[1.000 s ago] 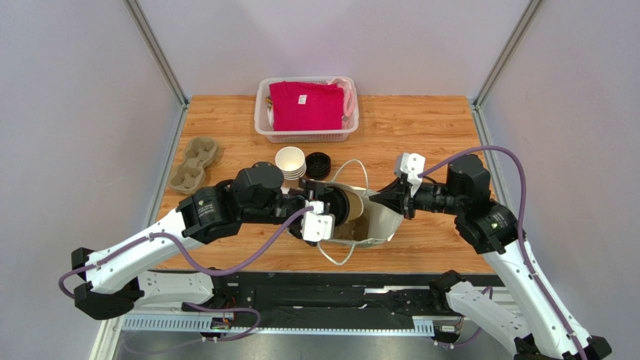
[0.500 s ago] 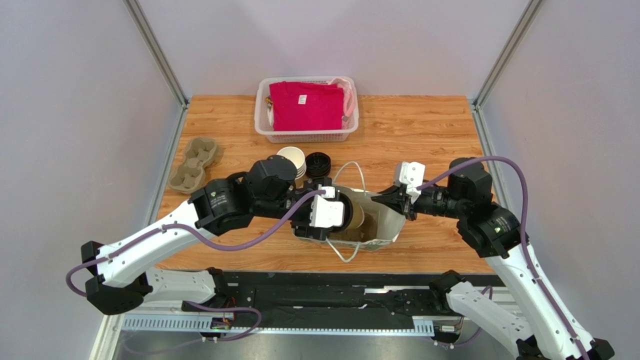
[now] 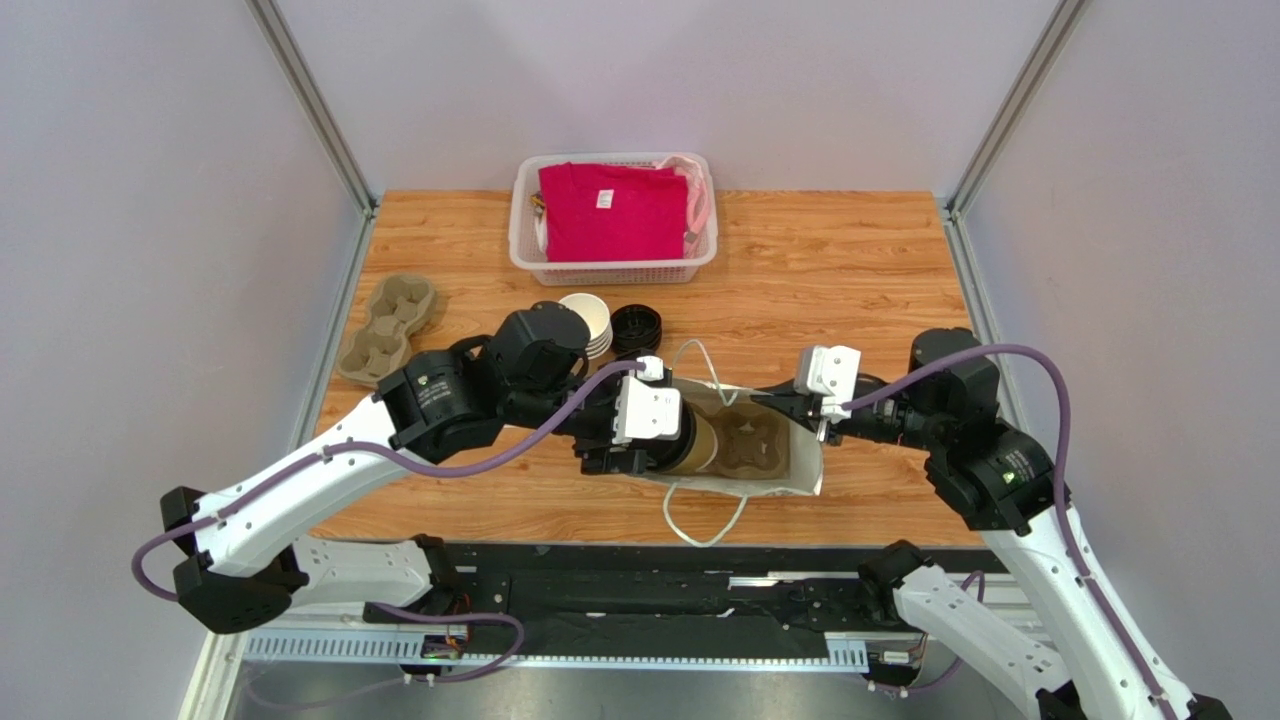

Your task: Pack the takeout coffee

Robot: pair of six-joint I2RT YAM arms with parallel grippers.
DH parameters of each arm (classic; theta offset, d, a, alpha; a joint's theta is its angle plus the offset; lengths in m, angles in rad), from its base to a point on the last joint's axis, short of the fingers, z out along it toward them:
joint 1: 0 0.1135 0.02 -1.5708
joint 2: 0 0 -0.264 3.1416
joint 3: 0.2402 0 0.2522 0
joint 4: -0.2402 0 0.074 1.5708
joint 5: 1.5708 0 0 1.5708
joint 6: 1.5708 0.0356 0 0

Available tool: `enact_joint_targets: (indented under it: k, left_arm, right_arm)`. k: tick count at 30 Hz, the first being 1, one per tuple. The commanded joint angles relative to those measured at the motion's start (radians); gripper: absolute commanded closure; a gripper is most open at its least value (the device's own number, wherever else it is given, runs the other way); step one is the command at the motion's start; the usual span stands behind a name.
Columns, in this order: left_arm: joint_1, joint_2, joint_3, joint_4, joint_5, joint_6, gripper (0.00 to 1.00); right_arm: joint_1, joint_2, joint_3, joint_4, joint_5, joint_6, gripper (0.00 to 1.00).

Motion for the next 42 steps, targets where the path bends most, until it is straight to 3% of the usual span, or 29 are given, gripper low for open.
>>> enact_joint_targets:
  k: [1,8,12,16,17,18,21,29,38,42]
  left_arm:
    - [0.009,0.043,0.040,0.043,-0.020,-0.042,1.00]
    - [-0.075,0.078,0.028,0.077,-0.216,0.033,1.00]
    - [-0.162,0.040,-0.037,0.087,-0.319,0.109,1.00]
    - [-0.199,0.014,-0.097,0.074,-0.336,0.142,1.00]
    - [-0.202,0.011,-0.103,0.066,-0.334,0.152,1.00]
    - [-0.202,0.008,-0.111,0.063,-0.334,0.156,1.00]
    - [-0.204,0.005,-0.124,0.060,-0.322,0.188,1.00]
    - [-0.207,0.046,-0.103,0.029,-0.302,0.199,1.00]
    - [-0.207,0.051,-0.106,0.018,-0.314,0.185,1.00]
    - [-0.207,0.046,-0.103,0.023,-0.308,0.185,1.00]
  right_arm:
    - [0.016,0.024,0.039,0.039,-0.025,0.067,1.00]
    - [0.066,0.052,0.062,0.042,0.092,0.296,1.00]
    - [0.088,0.021,0.025,0.070,0.136,0.348,1.00]
    - [0.093,0.028,0.005,0.007,0.146,0.367,1.00]
    - [0.093,0.039,0.007,-0.011,0.134,0.368,0.94]
    - [0.093,0.045,0.019,-0.045,0.127,0.362,0.76]
    - [0.093,0.094,0.068,-0.097,0.100,0.333,0.50]
    - [0.096,0.265,0.235,-0.244,0.061,0.221,0.38]
    - [0.188,0.226,0.240,-0.286,0.079,0.138,0.16]
    - [0.212,0.237,0.242,-0.272,0.157,0.126,0.14]
